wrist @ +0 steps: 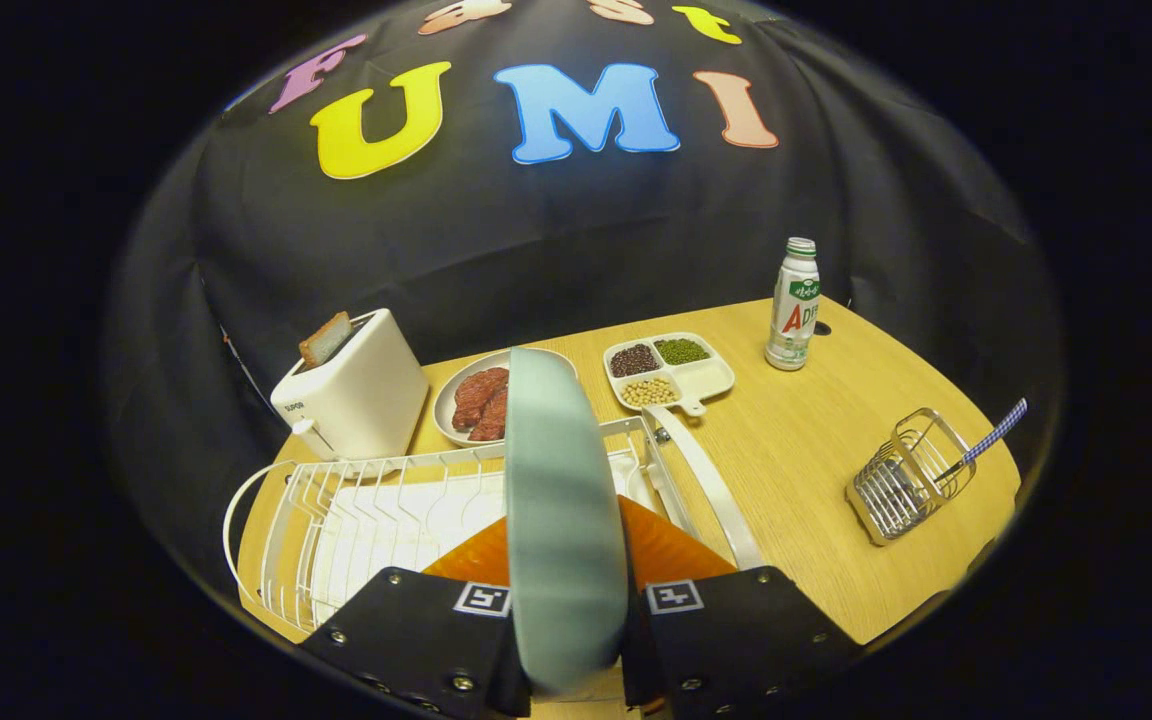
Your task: Take the plate from the dish rack, then take the spoon from the basket and place it into the plate.
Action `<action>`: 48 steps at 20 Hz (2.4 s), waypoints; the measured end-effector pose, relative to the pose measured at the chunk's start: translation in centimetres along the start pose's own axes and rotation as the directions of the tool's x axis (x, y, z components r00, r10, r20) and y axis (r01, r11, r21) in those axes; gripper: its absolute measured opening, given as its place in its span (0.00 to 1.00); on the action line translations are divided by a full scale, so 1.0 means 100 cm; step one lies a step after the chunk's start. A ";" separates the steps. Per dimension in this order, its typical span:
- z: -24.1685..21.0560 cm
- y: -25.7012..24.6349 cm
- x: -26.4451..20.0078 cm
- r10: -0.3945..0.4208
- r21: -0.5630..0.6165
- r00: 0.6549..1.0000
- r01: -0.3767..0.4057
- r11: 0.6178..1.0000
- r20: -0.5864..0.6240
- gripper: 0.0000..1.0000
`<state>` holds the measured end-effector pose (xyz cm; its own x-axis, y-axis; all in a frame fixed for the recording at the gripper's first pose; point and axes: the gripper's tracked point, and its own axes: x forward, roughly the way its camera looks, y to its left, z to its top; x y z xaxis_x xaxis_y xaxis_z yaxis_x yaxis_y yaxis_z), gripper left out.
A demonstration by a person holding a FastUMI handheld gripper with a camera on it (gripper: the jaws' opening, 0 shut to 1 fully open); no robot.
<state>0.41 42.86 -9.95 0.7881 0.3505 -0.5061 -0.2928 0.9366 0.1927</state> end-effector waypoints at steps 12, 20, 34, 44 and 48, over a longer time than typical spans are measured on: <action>0.056 0.014 -0.043 -0.170 -0.288 0.972 0.212 0.934 0.164 0.30; 0.080 -0.011 -0.121 -0.192 -0.302 0.946 0.270 0.914 0.263 0.29; -0.060 -0.080 -0.180 -0.190 -0.275 0.979 0.201 0.940 0.068 0.30; -0.120 -0.081 -0.166 -0.107 -0.105 0.993 0.101 0.989 -0.056 0.30; -0.135 -0.079 -0.160 -0.058 0.043 0.993 0.062 0.997 -0.098 0.30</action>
<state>-17.17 29.86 -14.74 0.7466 0.2942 -0.5967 -0.2196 0.9556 0.1964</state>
